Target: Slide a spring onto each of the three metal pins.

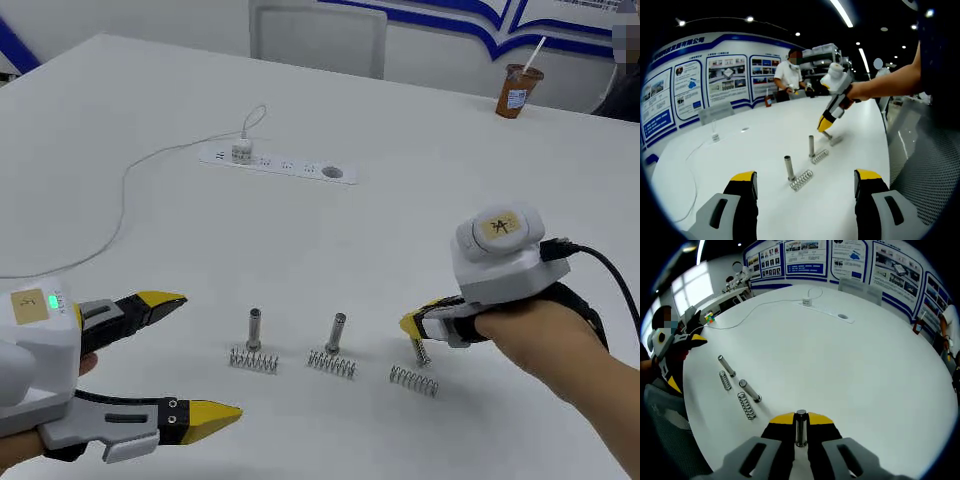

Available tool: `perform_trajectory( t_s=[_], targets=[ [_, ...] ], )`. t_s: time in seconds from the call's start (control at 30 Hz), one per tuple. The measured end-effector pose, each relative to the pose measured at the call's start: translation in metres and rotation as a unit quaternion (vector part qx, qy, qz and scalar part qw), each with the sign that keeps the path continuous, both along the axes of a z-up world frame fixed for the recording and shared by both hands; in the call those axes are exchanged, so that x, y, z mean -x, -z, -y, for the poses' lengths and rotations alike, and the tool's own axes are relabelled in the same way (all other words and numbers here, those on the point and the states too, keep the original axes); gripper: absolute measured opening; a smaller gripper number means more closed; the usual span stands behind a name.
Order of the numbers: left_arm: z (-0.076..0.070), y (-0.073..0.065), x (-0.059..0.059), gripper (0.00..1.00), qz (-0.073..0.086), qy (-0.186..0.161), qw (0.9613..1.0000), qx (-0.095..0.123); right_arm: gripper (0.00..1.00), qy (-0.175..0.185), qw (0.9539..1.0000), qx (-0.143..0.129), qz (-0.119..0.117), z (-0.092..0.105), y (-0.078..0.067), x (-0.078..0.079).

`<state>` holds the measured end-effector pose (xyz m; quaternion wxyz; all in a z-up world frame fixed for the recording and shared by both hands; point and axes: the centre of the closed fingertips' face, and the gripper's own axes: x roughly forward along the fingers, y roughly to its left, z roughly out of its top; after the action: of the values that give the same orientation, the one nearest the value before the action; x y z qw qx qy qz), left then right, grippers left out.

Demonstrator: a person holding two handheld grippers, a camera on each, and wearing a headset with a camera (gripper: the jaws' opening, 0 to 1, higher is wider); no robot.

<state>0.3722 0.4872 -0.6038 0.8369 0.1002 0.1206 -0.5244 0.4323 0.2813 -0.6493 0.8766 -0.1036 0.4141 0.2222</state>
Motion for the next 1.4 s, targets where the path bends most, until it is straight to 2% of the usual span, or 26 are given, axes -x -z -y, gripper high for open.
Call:
perform_trajectory(
  t_s=[0.43, 0.87, 1.13, 1.4],
  targets=[
    [0.002, -0.002, 0.000, 0.81, 0.003, 0.004, 1.0000, -0.001, 0.09, 0.004, 0.9997, -0.017, 0.016, -0.001, -0.007, 0.007],
    [0.002, -0.003, -0.001, 0.81, 0.005, 0.004, 1.0000, -0.001, 0.09, -0.013, 0.9987, -0.025, 0.042, -0.004, -0.012, 0.013],
    [0.003, -0.002, 0.000, 0.81, 0.005, 0.004, 1.0000, -0.002, 0.09, -0.016, 0.9984, -0.031, 0.045, 0.000, -0.011, 0.019],
    [0.005, -0.003, 0.001, 0.80, 0.005, 0.005, 1.0000, 0.000, 0.09, -0.028, 0.9984, -0.021, 0.045, 0.002, -0.011, 0.024]
  ],
)
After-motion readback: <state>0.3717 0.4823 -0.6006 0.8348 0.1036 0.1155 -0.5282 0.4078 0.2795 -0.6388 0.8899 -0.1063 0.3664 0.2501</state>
